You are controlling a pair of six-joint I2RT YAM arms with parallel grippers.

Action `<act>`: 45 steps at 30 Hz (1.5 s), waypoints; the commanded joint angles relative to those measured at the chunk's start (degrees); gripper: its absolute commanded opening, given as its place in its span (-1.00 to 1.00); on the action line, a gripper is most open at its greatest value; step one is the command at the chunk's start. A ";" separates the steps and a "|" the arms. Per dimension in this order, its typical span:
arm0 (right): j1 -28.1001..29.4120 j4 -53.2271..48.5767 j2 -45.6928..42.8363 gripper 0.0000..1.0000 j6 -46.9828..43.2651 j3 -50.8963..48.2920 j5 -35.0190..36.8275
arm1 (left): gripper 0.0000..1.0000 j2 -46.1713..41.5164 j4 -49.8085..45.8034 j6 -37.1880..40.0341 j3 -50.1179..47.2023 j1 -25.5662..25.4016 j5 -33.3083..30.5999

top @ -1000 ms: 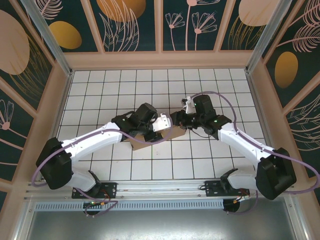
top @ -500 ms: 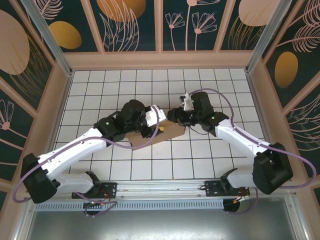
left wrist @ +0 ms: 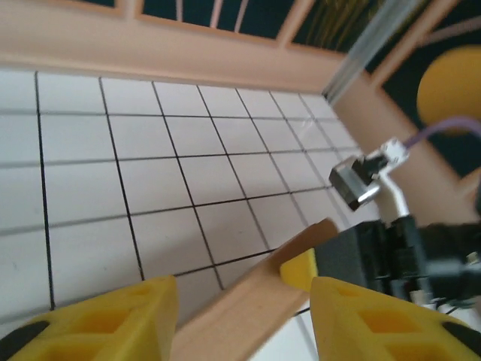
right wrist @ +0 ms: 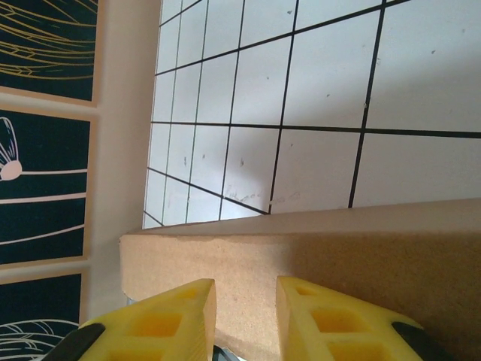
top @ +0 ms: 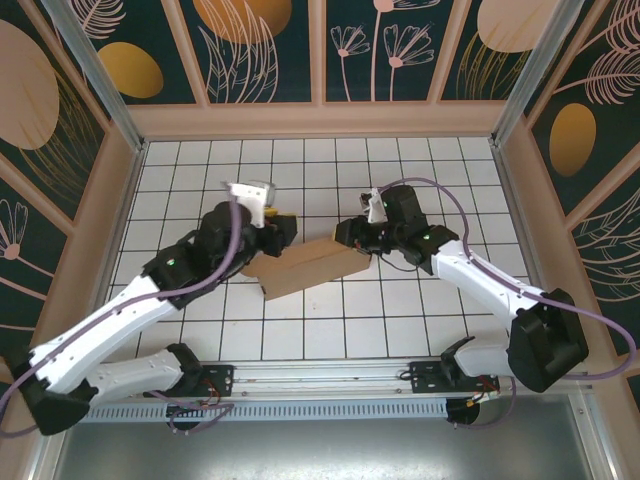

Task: Fold the paper box

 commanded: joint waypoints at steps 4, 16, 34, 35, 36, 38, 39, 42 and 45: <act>0.85 -7.99 0.56 -0.43 -0.29 -2.54 5.74 | 0.17 -6.04 -14.82 -35.31 -2.27 0.74 -3.47; 1.39 -6.58 0.48 -0.43 0.11 -3.83 5.05 | 0.23 -7.03 -12.74 -36.55 -12.37 7.91 2.55; 1.38 -6.26 0.54 -0.43 0.26 -5.02 4.90 | 0.22 -6.38 -17.06 -31.76 -8.75 11.72 1.56; 1.39 -6.32 0.63 -0.43 0.19 -4.96 4.88 | 0.22 -5.98 -17.38 -31.48 -8.00 11.67 2.02; 1.39 -6.32 0.73 -0.43 0.15 -4.91 4.86 | 0.22 -5.79 -17.41 -31.42 -7.40 11.69 2.64; 1.44 -6.24 0.86 -0.42 0.16 -4.91 4.77 | 0.22 -5.68 -16.27 -31.73 -7.20 11.69 4.84; 1.40 -6.32 0.91 -0.42 0.21 -4.93 4.77 | 0.22 -5.60 -15.54 -32.42 -7.61 11.68 6.47; 1.44 -6.65 1.00 -0.42 0.06 -4.75 4.86 | 0.21 -4.94 -13.23 -33.67 -9.55 11.65 10.09; 1.44 -6.85 1.09 -0.42 -0.07 -4.56 4.77 | 0.21 -4.34 -12.03 -34.32 -11.67 11.65 10.94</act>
